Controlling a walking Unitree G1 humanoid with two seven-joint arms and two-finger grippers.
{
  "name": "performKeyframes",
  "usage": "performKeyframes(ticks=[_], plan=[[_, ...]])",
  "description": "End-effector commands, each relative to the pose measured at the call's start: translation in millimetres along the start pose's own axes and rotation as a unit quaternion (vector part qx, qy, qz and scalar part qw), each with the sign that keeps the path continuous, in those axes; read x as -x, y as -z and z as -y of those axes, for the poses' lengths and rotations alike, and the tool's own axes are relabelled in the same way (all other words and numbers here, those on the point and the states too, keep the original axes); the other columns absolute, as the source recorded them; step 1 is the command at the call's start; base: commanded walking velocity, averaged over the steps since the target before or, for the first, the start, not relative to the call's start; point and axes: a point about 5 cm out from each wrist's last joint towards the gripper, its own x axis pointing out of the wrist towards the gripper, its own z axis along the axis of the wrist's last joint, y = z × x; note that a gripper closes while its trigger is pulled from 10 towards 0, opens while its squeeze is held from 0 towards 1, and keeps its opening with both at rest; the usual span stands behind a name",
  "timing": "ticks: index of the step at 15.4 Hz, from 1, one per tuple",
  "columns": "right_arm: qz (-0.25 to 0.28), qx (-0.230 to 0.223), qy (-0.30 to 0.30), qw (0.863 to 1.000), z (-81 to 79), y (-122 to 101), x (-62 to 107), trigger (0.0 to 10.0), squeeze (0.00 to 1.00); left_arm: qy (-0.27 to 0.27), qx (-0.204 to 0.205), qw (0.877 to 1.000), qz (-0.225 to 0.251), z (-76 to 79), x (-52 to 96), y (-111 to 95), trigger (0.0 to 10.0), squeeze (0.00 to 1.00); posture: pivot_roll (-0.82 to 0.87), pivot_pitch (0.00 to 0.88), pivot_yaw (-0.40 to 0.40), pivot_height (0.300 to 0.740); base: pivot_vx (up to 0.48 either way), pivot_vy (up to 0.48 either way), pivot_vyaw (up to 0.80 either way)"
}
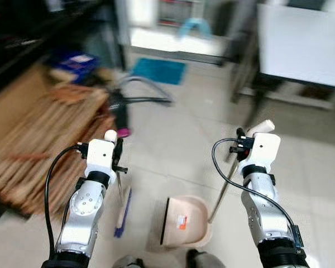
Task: Sweep floor
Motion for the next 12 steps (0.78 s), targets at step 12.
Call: performKeyframes(ticks=[12], plan=[[-0.002, 0.016, 0.028, 0.999, 15.0, -1.6, 16.2, 10.0, 0.0, -0.005, -0.004, 1.0, -0.008, -10.3, 9.4, 2.0, 10.0, 0.0, 0.0, 0.059, 0.055, 0.74, 0.0, 0.0, -0.8]])
